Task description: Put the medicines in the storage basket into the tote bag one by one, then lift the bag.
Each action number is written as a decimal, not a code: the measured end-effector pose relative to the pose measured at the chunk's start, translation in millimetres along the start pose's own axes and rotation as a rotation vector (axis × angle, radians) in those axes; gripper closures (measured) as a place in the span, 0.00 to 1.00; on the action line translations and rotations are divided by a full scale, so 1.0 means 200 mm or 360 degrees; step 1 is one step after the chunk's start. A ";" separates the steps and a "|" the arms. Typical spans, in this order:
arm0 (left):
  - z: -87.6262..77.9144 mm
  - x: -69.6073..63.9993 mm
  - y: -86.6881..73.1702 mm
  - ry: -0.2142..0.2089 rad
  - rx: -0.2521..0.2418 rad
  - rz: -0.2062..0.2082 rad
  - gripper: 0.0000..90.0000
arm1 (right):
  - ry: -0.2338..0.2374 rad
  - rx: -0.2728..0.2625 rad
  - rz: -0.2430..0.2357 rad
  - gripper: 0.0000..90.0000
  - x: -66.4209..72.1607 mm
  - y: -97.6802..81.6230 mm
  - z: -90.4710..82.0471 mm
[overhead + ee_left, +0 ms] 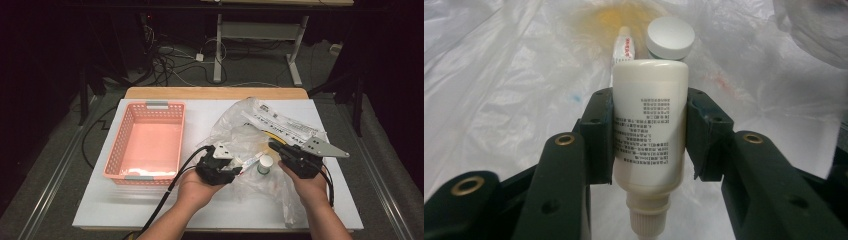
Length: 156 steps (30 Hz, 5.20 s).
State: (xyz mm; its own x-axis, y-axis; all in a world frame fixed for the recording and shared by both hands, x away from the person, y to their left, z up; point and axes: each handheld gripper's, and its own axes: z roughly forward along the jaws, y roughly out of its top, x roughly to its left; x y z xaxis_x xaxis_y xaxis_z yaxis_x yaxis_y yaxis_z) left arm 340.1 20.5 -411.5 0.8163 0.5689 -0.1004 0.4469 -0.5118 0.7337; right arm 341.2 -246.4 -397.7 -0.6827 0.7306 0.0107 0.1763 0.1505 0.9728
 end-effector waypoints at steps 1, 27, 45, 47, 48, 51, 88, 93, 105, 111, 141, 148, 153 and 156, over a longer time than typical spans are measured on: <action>0.02 0.00 0.01 0.0004 0.0001 0.0006 0.65 | 0.0001 -0.0001 0.0000 1.00 0.00 0.00 0.00; 0.30 0.07 0.12 0.0120 -0.0155 -0.0028 0.65 | 0.0010 -0.0005 -0.0008 1.00 0.00 0.00 0.01; 0.35 0.08 0.11 0.0151 -0.0170 -0.0040 0.45 | 0.0015 -0.0002 0.0003 1.00 0.01 0.00 0.01; 0.34 0.07 0.10 0.0132 -0.0163 -0.0039 0.43 | 0.0014 -0.0003 -0.0001 1.00 0.00 0.00 0.01; 0.33 0.06 0.10 0.0123 -0.0166 -0.0037 0.41 | 0.0014 -0.0003 0.0000 1.00 0.00 0.00 0.01; 0.30 0.03 0.07 0.0101 -0.0155 -0.0020 0.38 | 0.0013 -0.0003 -0.0005 1.00 0.00 0.00 0.01; 0.31 -0.21 -0.23 0.0134 0.0094 0.0015 0.60 | 0.0007 0.0032 0.0002 1.00 0.01 -0.02 0.02; 0.30 -0.17 -0.24 0.0070 0.0072 -0.0073 0.96 | -0.0002 0.0023 0.0009 1.00 0.00 -0.01 0.02; 0.18 -0.13 -0.29 0.0079 -0.0179 -0.0122 0.98 | -0.0023 0.0022 0.0005 1.00 -0.01 -0.03 0.02; 0.05 -0.10 -0.29 0.0146 -0.0283 -0.0135 0.98 | -0.0019 0.0008 -0.0012 1.00 0.01 -0.03 0.02; -0.30 0.04 0.19 0.0377 -0.0668 0.0069 0.98 | -0.0134 -0.0174 -0.0057 1.00 0.03 0.32 0.12; -0.40 0.05 0.44 0.0462 -0.0741 0.0160 0.98 | -0.0170 -0.0286 -0.0033 1.00 0.00 0.43 0.11; -0.44 0.07 0.59 0.0483 -0.0808 0.0171 0.98 | -0.0205 -0.0356 -0.0035 1.00 -0.02 0.53 0.09; -0.45 0.08 0.67 0.0507 -0.0852 0.0185 0.98 | -0.0231 -0.0409 -0.0044 1.00 -0.04 0.60 0.07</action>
State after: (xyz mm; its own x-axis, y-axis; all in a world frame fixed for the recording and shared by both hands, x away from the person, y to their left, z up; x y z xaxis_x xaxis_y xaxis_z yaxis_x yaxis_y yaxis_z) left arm 379.3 19.8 -254.1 0.6625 0.7349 0.1450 0.0491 -0.2358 0.9706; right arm 377.8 -224.1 -283.9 -0.5727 0.8191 -0.0321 -0.0390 0.0119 0.9992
